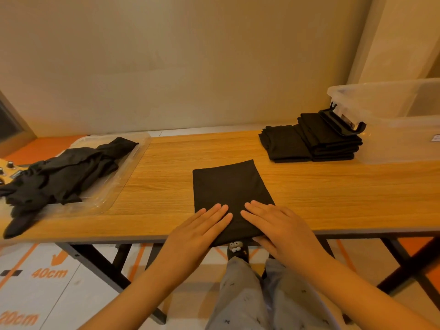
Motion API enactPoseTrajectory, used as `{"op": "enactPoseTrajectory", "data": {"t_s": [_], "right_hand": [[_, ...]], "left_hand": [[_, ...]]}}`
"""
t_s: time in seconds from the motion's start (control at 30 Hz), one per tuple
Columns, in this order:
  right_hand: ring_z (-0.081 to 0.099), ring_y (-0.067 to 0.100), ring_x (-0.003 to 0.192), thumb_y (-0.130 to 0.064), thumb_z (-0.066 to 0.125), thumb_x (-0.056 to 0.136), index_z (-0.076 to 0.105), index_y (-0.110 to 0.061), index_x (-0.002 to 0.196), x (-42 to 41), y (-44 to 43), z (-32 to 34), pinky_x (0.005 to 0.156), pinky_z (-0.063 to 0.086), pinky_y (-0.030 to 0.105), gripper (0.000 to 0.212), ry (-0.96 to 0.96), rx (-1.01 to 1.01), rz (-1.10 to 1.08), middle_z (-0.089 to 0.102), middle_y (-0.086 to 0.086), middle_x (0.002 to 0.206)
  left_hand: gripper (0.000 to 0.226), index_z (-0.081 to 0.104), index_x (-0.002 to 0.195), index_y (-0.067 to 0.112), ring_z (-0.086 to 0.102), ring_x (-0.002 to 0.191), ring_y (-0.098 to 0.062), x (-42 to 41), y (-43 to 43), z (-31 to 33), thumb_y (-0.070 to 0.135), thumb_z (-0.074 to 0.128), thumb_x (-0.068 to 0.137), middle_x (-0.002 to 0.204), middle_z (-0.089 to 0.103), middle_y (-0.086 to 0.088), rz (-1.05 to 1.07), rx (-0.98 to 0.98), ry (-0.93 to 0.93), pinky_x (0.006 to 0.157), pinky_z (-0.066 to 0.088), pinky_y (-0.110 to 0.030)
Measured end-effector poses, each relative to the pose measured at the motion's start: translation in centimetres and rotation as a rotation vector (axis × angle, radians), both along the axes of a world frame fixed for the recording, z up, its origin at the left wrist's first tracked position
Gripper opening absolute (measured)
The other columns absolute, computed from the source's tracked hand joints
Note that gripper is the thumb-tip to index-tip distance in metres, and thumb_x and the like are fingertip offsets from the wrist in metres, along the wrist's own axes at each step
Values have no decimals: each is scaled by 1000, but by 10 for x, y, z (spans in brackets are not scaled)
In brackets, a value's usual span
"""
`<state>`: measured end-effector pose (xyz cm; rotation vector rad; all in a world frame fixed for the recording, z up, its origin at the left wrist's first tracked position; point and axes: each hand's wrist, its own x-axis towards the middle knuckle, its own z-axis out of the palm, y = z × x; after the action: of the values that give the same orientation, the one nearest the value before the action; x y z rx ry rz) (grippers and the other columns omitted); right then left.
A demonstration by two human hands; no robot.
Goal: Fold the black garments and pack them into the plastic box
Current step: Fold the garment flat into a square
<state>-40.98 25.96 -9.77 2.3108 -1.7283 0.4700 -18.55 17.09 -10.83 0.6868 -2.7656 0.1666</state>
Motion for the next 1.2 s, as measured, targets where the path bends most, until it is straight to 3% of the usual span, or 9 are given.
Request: {"op": "enactPoseTrajectory", "data": {"t_s": [0.2,0.3,0.37,0.5,0.6,0.7,0.87,1.0,1.2], "right_hand": [[64,15,109,-13,89,61,65,-20,121,-7,15,10,81,55,31,65,-66,-45,78,66,-2,121],[65,11,102,-20,67,88,61,-27,124,-11,18,35,82,53,24,37,-267,79,30,68,-9,115],[62,3,96,-27,59,93,60,-37,117,-13,18,56,81,50,20,26,-451,145,-10,67,-15,107],[60,3,89,-22,64,89,65,-35,91,-13,7,105,73,50,16,13,-830,70,21,65,-13,88],[64,6,84,-17,65,88,69,-17,93,-11,-10,143,71,55,21,6,-1007,23,67,67,-2,88],[67,8,84,-19,65,89,66,-19,103,-16,-39,167,68,58,22,14,-1125,43,48,67,-2,92],[57,9,92,-23,65,90,55,-18,125,-35,-116,140,62,48,12,36,-1057,161,-208,53,-4,106],[49,26,120,-23,60,92,35,-14,143,-46,-144,89,86,43,32,58,-733,236,-508,50,9,134],[31,13,138,-31,47,99,41,-23,141,1,-109,70,112,25,31,44,-385,157,-238,40,-5,147]], "left_hand": [[70,31,147,33,19,141,7,15,10,13,8,61,89,153,29,13,-78,229,107,117,11,-18],[49,42,130,51,49,116,9,18,18,37,16,49,98,129,56,23,10,513,281,99,43,-21],[29,57,114,41,61,98,-4,17,19,60,19,50,97,102,65,18,19,579,446,83,50,-22],[16,64,102,19,62,90,-5,9,13,113,19,52,92,93,66,13,-53,697,695,75,50,-17],[14,64,97,21,65,86,-4,-4,2,151,15,51,95,87,69,14,-38,708,868,69,52,-17],[13,65,97,19,68,84,-7,-18,-24,172,17,52,97,83,71,10,21,773,933,65,52,-18],[13,62,106,21,66,94,-19,-47,-93,145,22,53,98,112,67,-11,307,1010,872,71,56,-26],[61,22,150,15,40,134,-28,-51,-111,96,32,50,99,151,35,-12,587,769,481,104,38,-36],[61,17,152,20,23,144,-13,-50,-64,63,37,43,100,157,26,1,364,524,297,115,22,-29]]}}
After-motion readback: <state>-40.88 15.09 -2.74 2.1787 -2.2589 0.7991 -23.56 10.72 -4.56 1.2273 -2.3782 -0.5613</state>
